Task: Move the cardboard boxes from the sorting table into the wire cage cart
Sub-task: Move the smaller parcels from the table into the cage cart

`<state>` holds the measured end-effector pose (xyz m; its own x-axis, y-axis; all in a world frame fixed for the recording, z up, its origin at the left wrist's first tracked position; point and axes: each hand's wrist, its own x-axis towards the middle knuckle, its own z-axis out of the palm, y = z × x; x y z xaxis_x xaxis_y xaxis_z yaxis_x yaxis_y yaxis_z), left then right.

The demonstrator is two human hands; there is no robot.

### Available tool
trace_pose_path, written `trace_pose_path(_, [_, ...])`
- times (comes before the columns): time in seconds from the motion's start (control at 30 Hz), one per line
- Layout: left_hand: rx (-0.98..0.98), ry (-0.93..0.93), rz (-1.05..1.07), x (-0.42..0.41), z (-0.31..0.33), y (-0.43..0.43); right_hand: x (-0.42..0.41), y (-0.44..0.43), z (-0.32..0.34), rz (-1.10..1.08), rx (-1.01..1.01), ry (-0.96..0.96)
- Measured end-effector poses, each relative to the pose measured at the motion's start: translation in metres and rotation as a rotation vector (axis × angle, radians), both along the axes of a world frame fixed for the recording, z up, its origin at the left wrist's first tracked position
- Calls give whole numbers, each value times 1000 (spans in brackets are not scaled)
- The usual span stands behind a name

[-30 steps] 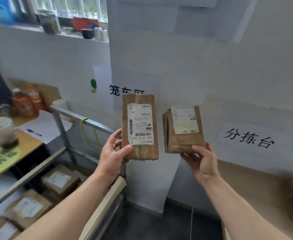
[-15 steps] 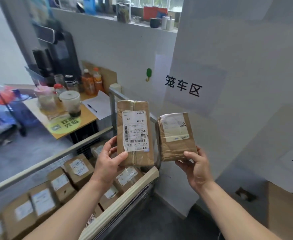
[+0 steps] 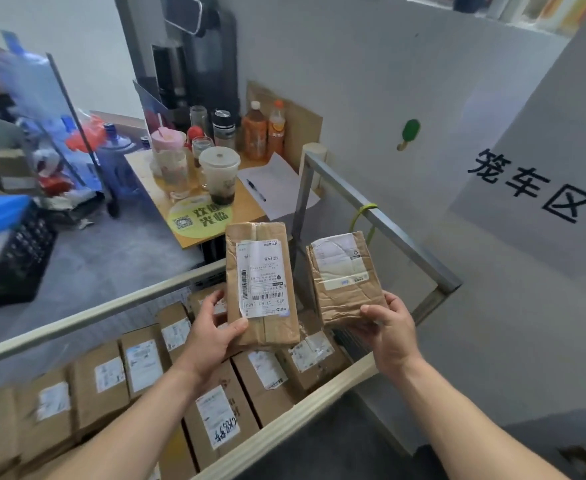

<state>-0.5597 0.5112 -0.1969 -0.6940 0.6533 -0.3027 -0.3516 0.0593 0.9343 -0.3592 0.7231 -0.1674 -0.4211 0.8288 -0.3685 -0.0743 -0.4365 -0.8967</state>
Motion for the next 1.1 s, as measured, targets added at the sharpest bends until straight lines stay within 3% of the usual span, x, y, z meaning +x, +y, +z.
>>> trace_pose_path(0.4, [-264,-169,64,-25,-98,-48,-69,-13,-111,199,-177,-238])
trace_pose_path(0.8, [-517,-438,249,21,-227,-78,-91,-13,-260,429,-300,-507])
trace_pose_path(1.1, [-552,-452,213,35,-263,-57,-105,-17,-314,466,-381,-588])
